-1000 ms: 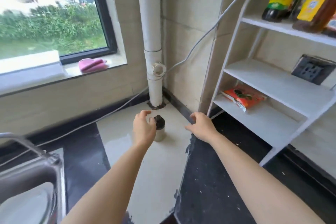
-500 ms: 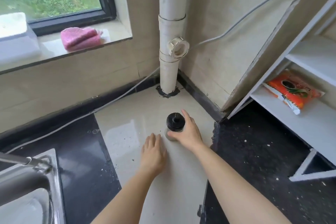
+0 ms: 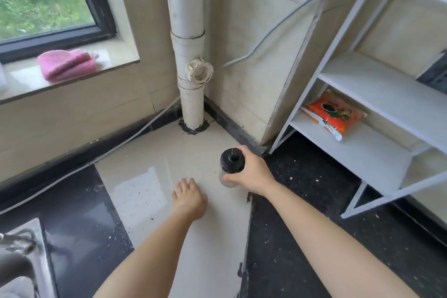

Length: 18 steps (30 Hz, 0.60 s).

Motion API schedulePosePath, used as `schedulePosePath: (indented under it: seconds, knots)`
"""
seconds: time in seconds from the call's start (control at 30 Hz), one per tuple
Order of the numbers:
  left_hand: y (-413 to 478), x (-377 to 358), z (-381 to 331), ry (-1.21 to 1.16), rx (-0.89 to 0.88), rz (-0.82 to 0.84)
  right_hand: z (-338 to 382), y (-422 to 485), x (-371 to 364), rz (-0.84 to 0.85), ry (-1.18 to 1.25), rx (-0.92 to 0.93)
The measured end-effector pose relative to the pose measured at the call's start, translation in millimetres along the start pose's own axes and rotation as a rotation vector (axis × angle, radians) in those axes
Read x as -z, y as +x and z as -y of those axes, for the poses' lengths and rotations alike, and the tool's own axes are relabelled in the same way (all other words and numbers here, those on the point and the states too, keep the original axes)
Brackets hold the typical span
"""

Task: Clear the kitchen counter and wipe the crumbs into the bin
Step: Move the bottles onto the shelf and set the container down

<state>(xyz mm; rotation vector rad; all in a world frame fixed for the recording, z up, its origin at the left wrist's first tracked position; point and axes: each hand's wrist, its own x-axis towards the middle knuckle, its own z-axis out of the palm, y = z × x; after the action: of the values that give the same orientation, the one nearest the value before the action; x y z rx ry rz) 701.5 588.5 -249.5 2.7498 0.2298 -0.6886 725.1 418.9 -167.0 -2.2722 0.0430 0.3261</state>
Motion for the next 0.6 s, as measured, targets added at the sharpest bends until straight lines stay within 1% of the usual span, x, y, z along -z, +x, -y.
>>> schedulePosePath:
  seconds: [0.07,0.13,0.23,0.3,0.4,0.47,0.53,0.6]
  knots:
    - [-4.9,13.6,-21.5,0.004,-0.04,-0.031,4.7,-11.2,36.2,0.01,-0.018,0.03]
    - [-10.9,31.9,-50.2,0.033,-0.093,-0.07,11.3,-24.0,78.5,-0.015,-0.046,0.069]
    - [-18.9,64.9,-100.1,0.059,-0.186,-0.109,22.9,-45.2,141.8,-0.126,-0.063,0.128]
    - [-24.1,88.2,-133.9,0.028,-0.247,-0.112,33.1,-58.8,179.9,-0.219,-0.064,0.165]
    - [-34.7,122.6,-186.0,-0.103,-0.374,-0.125,47.9,-75.3,232.3,-0.362,0.002,0.208]
    - [-43.3,142.0,-215.9,-0.236,-0.483,-0.131,55.2,-81.0,258.5,-0.448,0.03,0.241]
    - [-51.1,158.7,-242.9,-0.374,-0.572,-0.167,58.1,-84.8,277.7,-0.527,0.03,0.28]
    - [-56.3,170.2,-261.3,-0.484,-0.602,-0.221,57.0,-84.7,284.0,-0.595,-0.022,0.301]
